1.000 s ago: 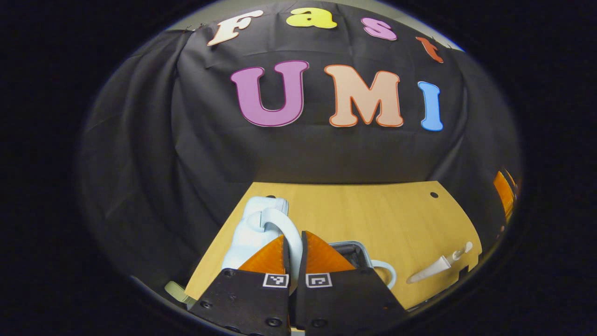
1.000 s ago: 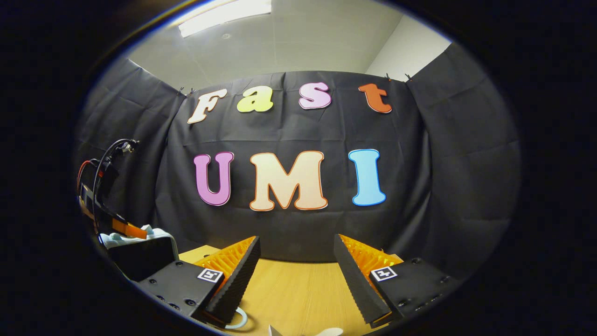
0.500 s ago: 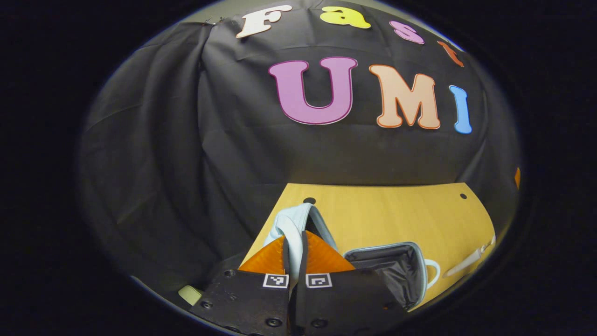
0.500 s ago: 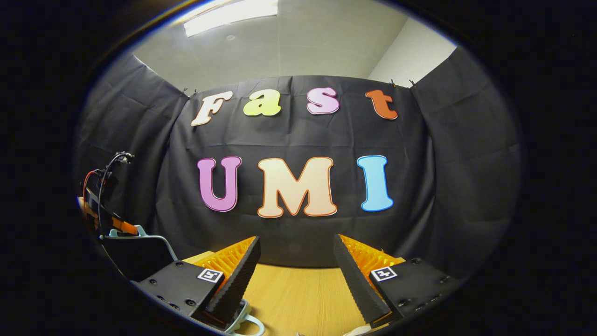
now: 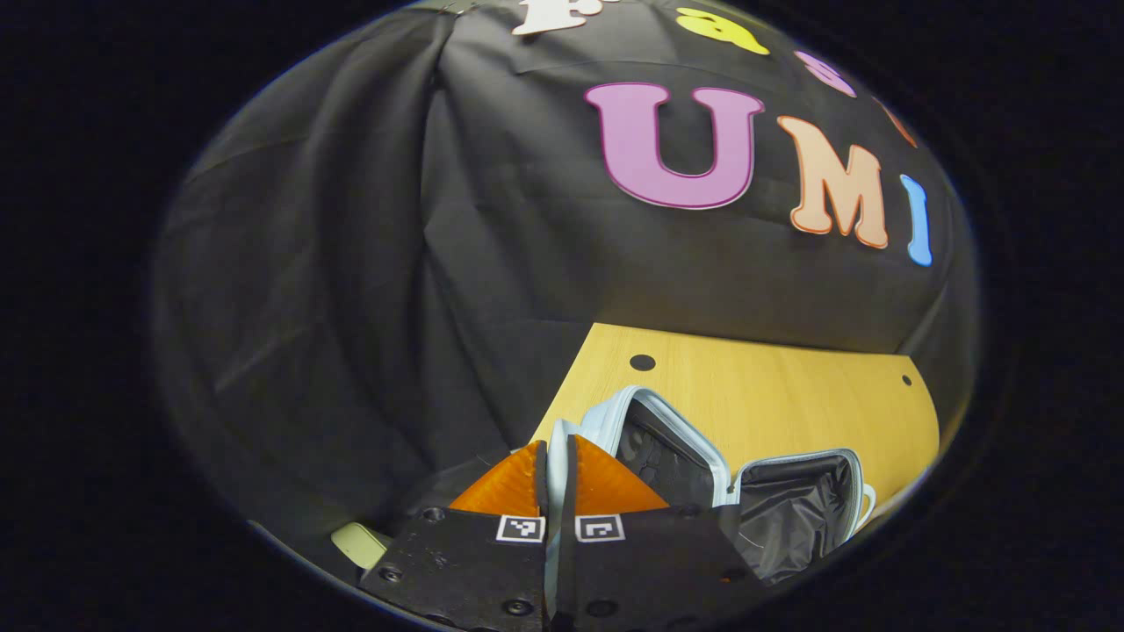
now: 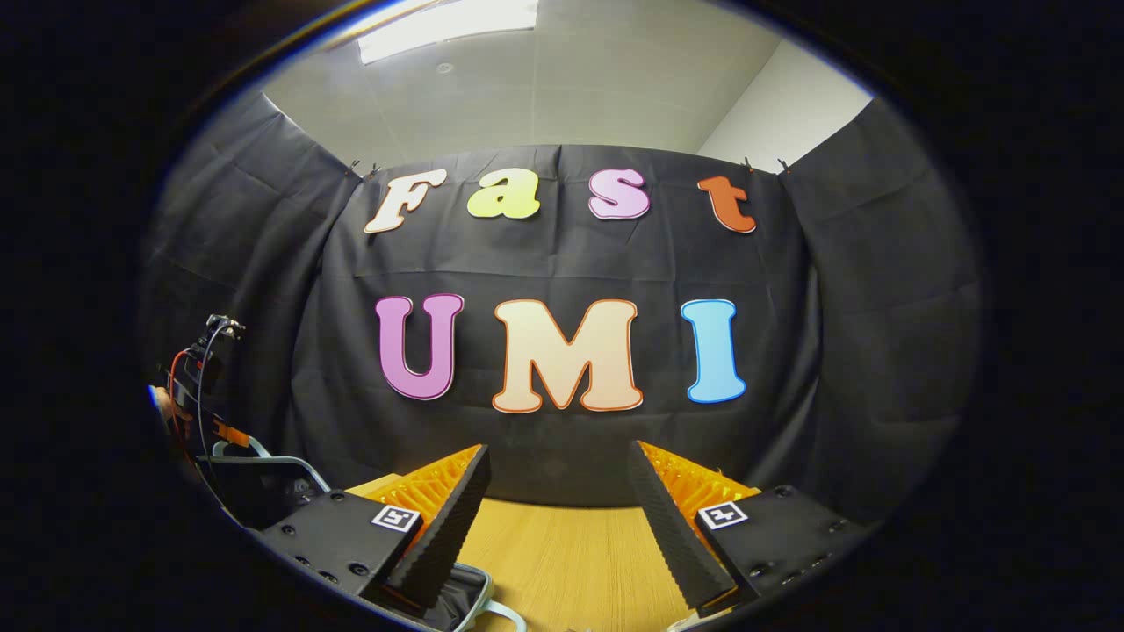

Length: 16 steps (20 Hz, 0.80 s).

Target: First open the suitcase, pack the skin care products into it, and then close the suitcase.

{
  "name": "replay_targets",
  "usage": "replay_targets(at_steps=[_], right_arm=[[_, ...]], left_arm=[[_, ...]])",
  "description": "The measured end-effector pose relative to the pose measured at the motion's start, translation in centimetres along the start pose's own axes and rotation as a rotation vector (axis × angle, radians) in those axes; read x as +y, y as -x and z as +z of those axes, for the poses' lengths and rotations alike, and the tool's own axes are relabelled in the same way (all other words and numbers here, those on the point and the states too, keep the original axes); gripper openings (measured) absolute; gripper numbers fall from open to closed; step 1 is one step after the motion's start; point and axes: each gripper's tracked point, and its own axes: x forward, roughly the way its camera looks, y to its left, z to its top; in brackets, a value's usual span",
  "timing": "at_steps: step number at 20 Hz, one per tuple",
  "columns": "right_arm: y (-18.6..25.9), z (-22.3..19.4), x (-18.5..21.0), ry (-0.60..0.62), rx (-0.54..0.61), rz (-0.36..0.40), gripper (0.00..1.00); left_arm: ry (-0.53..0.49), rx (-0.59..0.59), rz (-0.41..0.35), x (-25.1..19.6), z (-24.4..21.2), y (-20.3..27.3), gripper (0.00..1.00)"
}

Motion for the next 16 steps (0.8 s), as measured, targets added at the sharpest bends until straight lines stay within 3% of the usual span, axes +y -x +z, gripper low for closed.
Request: replay_targets(at_steps=[3, 10, 12, 16], right_arm=[[-0.1, -0.2, 0.6, 0.004, 0.009, 0.004, 0.99], [-0.3, -0.9, 0.9, 0.015, 0.034, -0.013, 0.99], [-0.1, -0.9, 0.9, 0.019, 0.038, -0.022, 1.00], [0.4, -0.7, 0.7, 0.041, 0.041, -0.027, 0.99]], left_arm=[[0.071, 0.062, 0.025, 2.0, -2.5, -1.7, 0.00], [0.115, 0.150, 0.076, 3.8, -7.1, -4.1, 0.00], [0.095, 0.155, 0.144, 5.4, -8.0, -4.6, 0.01], [0.049, 0.022, 0.208, 6.6, -5.4, -4.0, 1.00]])
